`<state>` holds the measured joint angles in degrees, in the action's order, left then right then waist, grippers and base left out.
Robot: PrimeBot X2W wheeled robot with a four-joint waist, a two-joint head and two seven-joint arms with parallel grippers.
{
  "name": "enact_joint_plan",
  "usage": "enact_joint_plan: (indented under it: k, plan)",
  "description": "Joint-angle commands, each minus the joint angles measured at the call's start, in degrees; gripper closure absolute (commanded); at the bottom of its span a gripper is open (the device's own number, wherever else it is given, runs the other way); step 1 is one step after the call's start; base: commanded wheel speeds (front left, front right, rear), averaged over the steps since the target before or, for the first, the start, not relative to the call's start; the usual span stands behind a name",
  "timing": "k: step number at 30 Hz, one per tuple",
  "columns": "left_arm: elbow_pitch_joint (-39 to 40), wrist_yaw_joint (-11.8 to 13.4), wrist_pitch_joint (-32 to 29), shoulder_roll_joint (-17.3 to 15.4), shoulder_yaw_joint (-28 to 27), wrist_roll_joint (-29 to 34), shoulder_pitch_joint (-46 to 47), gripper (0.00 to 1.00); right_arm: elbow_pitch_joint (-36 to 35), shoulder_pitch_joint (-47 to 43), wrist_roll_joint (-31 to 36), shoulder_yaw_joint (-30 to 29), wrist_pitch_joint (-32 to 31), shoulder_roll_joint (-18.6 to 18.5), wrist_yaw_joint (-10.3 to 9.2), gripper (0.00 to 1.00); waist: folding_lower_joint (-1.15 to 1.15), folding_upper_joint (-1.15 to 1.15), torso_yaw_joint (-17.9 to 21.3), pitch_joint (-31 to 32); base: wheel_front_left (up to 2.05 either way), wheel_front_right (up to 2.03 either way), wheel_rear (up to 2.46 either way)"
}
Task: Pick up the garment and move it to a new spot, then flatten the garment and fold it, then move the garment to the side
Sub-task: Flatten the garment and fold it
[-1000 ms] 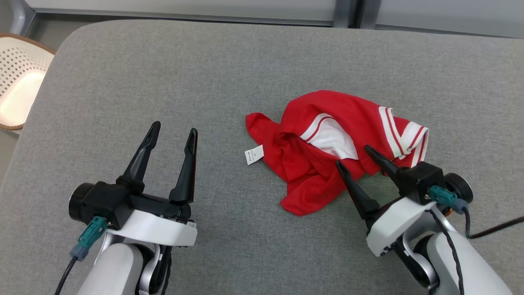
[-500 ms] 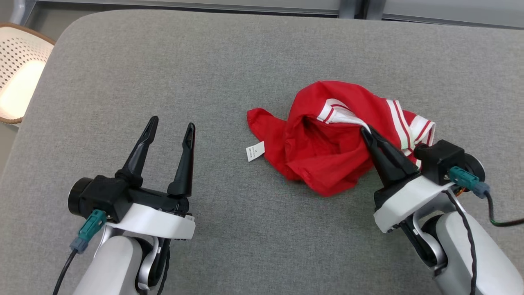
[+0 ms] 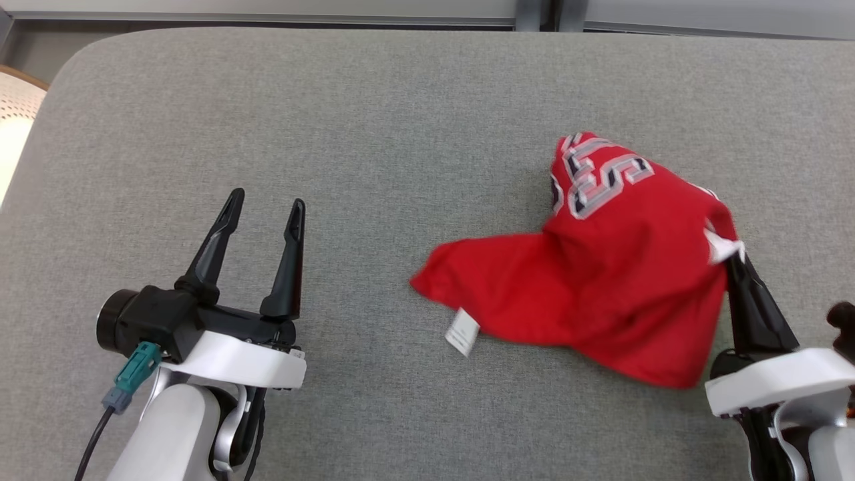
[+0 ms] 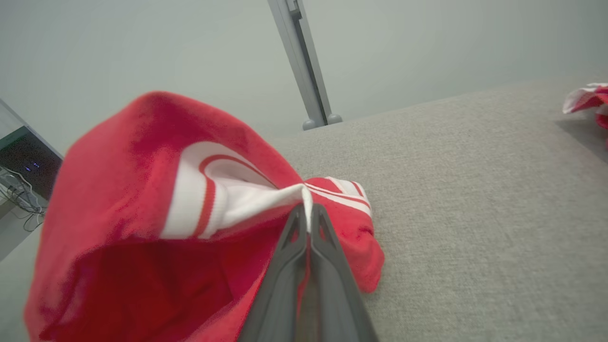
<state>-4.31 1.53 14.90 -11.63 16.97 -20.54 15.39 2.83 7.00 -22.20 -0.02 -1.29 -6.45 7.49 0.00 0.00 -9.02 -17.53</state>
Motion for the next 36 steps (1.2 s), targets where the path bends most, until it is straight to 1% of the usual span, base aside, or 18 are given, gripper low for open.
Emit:
enact_joint_plan:
  k: [1,2,3,7,12,14,16,19,22,26,32,36]
  plan:
    - [0.13,-0.08,0.3,-0.31,-0.31,0.37,-0.2,0.0,0.41,-0.75,-0.99,-1.25,-0.15,0.5,0.0,0.67,0.0,0.0,0.34,-0.31,0.0,0.0,0.0]
    - [0.12,-0.09,0.3,-0.36,-0.33,0.38,-0.18,0.0,0.96,-1.27,-1.07,-1.92,-0.11,0.9,0.0,0.29,0.0,0.0,0.48,-0.41,0.0,0.0,0.0]
    - [0.11,-0.09,0.31,-0.48,-0.43,0.38,-0.19,0.0,1.42,-1.69,-1.34,-2.47,-0.05,1.16,0.0,0.0,0.0,0.0,0.66,-0.46,0.0,0.0,0.0]
    - [0.09,-0.03,0.33,-0.66,-0.6,0.41,-0.28,0.0,2.52,-2.24,-0.85,-3.25,1.58,1.64,0.0,0.0,0.0,0.0,1.16,-0.47,0.0,0.0,0.0]
    - [0.14,0.21,0.33,-0.88,-0.86,0.34,-0.74,0.0,0.83,-3.17,1.26,-3.96,4.56,1.33,0.0,0.0,0.0,0.0,1.69,0.08,0.0,0.0,0.0]
    - [0.38,0.72,0.29,-0.97,-1.43,0.09,-1.46,0.0,-1.55,-3.71,3.06,-4.24,6.13,0.77,0.0,0.0,0.0,0.0,2.24,0.95,0.0,0.0,0.0]
    - [0.51,1.02,0.3,-1.0,-1.68,-0.03,-1.91,0.0,-2.55,-3.93,3.64,-4.33,6.55,0.56,0.0,0.0,0.0,0.0,2.4,1.23,0.0,0.0,0.0]
    - [0.86,1.61,0.31,-1.26,-2.4,-0.14,-3.08,0.0,-5.55,-4.31,6.5,-4.08,7.04,-0.49,0.0,0.0,0.0,0.0,3.02,2.3,0.0,0.0,0.0]
    - [1.21,2.21,0.31,-1.58,-2.96,-0.16,-4.9,0.0,-8.57,-4.02,10.23,-2.84,6.12,-2.58,0.0,0.0,0.0,0.0,3.83,4.1,0.0,0.0,0.0]
    - [1.45,2.77,0.21,-1.83,-3.1,-0.38,-7.27,0.0,-10.61,-5.72,12.12,-1.08,4.07,-3.33,0.0,0.0,0.0,0.0,4.51,6.53,0.0,0.0,0.0]
    - [2.19,3.63,-0.69,-2.15,-2.73,-0.67,-10.68,0.0,-11.63,-9.51,12.36,0.52,2.08,-2.52,0.0,0.0,0.0,0.0,4.95,9.69,0.0,0.0,0.0]
    - [3.08,4.17,-1.53,-2.3,-2.41,-0.81,-12.05,0.0,-11.65,-10.6,12.09,0.89,1.75,-1.98,0.0,0.0,0.0,0.0,5.15,10.51,0.0,0.0,0.0]
